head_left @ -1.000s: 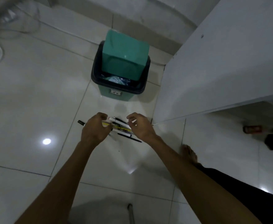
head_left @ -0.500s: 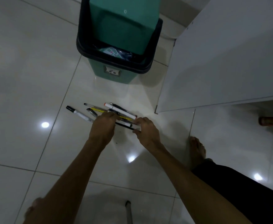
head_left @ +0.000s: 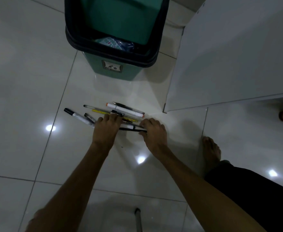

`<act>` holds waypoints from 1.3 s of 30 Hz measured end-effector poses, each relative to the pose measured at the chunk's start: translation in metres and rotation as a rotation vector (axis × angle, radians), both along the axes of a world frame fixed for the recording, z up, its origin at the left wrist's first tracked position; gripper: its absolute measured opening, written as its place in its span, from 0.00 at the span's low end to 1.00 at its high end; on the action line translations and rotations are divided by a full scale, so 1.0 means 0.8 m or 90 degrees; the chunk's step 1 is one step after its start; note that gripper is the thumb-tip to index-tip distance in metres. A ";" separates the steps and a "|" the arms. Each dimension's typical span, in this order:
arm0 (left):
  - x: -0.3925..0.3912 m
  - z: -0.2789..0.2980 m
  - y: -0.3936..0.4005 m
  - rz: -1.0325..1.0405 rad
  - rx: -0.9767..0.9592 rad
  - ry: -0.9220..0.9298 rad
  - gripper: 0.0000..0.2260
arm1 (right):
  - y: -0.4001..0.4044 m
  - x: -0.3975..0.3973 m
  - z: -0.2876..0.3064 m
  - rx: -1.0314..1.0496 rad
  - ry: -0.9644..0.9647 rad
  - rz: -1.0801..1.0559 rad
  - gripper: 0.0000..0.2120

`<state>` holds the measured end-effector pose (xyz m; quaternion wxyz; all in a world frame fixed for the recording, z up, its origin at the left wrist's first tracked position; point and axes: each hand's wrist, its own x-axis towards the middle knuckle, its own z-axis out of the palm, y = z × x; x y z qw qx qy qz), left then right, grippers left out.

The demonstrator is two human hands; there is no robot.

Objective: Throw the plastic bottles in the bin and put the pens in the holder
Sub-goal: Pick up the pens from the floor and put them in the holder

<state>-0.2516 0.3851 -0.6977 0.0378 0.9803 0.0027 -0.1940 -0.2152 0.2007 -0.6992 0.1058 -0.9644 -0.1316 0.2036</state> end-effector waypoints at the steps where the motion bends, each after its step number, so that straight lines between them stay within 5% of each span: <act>1: -0.001 -0.001 0.001 -0.002 0.010 -0.006 0.22 | 0.000 0.001 0.000 0.001 0.002 -0.005 0.14; 10: -0.015 0.000 0.006 0.028 -0.028 -0.046 0.18 | -0.005 0.008 -0.006 0.001 0.051 0.036 0.08; 14: -0.020 0.018 0.005 0.172 -0.106 -0.076 0.13 | -0.011 -0.001 -0.004 0.026 0.131 0.019 0.07; 17: -0.032 0.049 0.005 0.313 -0.233 -0.061 0.12 | -0.013 -0.017 0.021 0.132 0.233 -0.130 0.07; 21: -0.052 0.113 0.010 0.518 -0.471 -0.050 0.09 | 0.006 -0.041 0.088 0.280 0.299 -0.319 0.04; 24: -0.058 0.177 0.016 0.550 -0.599 -0.086 0.11 | 0.032 -0.048 0.159 0.393 0.343 -0.383 0.02; 33: -0.058 0.391 0.030 0.643 -0.833 -0.138 0.16 | 0.079 -0.051 0.393 0.622 0.369 -0.360 0.02; 39: -0.064 0.540 0.018 0.586 -0.925 -0.196 0.16 | 0.072 -0.051 0.537 0.678 0.310 -0.290 0.12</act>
